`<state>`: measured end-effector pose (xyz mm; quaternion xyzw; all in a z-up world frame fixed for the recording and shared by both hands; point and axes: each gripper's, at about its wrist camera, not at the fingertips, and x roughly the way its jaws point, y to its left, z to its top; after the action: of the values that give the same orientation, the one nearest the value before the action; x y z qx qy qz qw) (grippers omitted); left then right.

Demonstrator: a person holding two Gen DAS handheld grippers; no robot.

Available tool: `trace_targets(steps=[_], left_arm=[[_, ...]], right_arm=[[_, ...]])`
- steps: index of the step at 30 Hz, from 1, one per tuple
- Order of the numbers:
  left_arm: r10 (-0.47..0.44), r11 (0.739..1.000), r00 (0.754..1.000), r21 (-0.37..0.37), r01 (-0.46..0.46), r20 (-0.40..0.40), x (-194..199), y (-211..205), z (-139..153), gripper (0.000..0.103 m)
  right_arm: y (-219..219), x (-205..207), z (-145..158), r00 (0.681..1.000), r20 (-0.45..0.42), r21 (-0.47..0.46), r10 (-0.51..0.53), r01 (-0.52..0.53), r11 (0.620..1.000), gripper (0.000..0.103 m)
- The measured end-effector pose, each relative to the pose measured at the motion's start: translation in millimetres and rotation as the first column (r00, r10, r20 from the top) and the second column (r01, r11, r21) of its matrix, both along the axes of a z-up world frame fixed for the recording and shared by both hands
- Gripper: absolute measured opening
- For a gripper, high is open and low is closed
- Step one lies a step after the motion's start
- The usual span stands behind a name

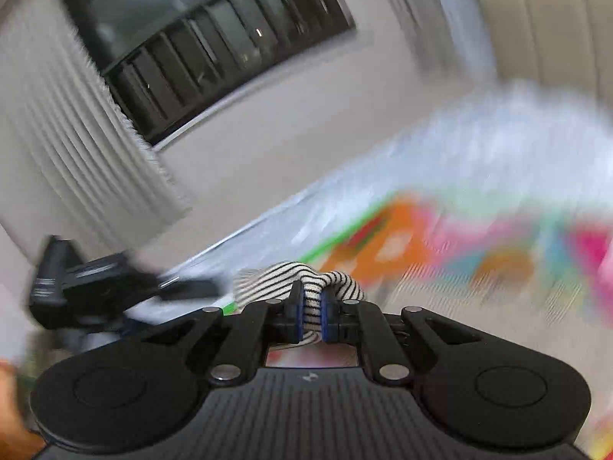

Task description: Fold clothes

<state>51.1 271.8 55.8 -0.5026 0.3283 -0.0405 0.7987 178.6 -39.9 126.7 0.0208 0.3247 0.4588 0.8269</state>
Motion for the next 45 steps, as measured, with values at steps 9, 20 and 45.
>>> trace_targets(steps=[9, 20, 45], left_arm=[[-0.134, 0.991, 0.98, -0.029, 0.131, -0.146, 18, -24, -39, 0.095], [-0.255, 0.944, 0.941, 0.151, 0.292, -0.222, 34, -77, -48, 0.097], [-0.2, 0.57, 0.942, 0.75, 0.336, -0.269, 82, -128, -61, 0.101]], right_arm=[[-68, 27, 0, 0.956, 0.279, -0.231, -0.095, 0.162, 0.959, 0.008], [-109, 19, -56, 0.969, 0.19, -0.277, -0.159, 0.208, 0.938, 0.008], [-105, 34, -88, 0.955, 0.251, -0.351, -0.161, 0.244, 0.904, 0.008]])
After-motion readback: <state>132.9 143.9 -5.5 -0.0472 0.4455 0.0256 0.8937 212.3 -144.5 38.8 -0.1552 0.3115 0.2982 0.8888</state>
